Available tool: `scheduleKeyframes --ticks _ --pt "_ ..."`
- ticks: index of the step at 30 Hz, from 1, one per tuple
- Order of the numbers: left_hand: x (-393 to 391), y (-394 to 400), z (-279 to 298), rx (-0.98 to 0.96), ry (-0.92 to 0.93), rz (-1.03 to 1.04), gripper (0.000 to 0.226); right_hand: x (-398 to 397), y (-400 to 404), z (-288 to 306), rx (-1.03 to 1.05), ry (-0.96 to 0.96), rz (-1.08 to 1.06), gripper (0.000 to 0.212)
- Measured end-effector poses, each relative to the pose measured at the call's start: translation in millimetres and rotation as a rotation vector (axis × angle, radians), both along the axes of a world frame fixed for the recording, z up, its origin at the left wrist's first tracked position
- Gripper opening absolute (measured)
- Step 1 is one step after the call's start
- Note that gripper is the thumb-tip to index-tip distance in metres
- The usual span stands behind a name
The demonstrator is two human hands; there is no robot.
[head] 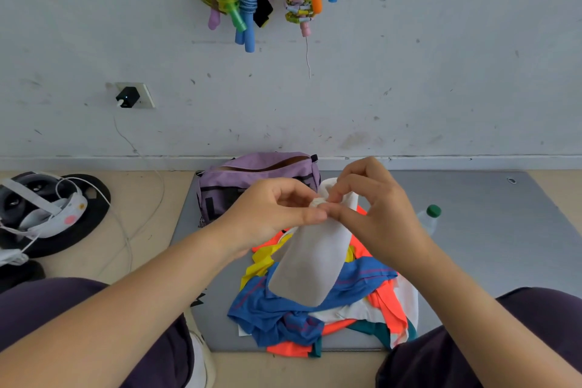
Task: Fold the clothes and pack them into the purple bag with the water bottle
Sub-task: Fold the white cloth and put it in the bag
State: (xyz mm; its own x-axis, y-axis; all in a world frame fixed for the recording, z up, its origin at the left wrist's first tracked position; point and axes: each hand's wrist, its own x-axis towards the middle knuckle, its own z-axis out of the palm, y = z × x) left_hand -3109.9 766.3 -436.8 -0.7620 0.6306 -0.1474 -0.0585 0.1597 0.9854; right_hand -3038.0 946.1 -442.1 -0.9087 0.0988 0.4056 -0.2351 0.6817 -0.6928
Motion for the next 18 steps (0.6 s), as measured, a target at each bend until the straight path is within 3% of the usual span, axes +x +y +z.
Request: scheduleKeyframes --ticks 4,7,12,18 --pt "-6.3 -4.3 -0.4 -0.026 0.144 0.0 0.015 -0.4 16.5 3.2 0.189 -0.231 0.054 0.032" --pt "-20.6 -15.8 1.3 -0.052 0.213 0.033 0.022 -1.0 37.5 4.2 0.41 -0.366 -0.059 0.031" --pt "-41.7 -30.2 -2.4 -0.238 0.461 0.169 0.021 -4.2 48.2 12.5 0.381 -0.245 -0.047 0.009" --pt "-39.5 -25.7 -10.5 -0.232 0.483 0.189 0.016 -2.2 41.0 12.5 0.323 -0.231 -0.038 0.01"
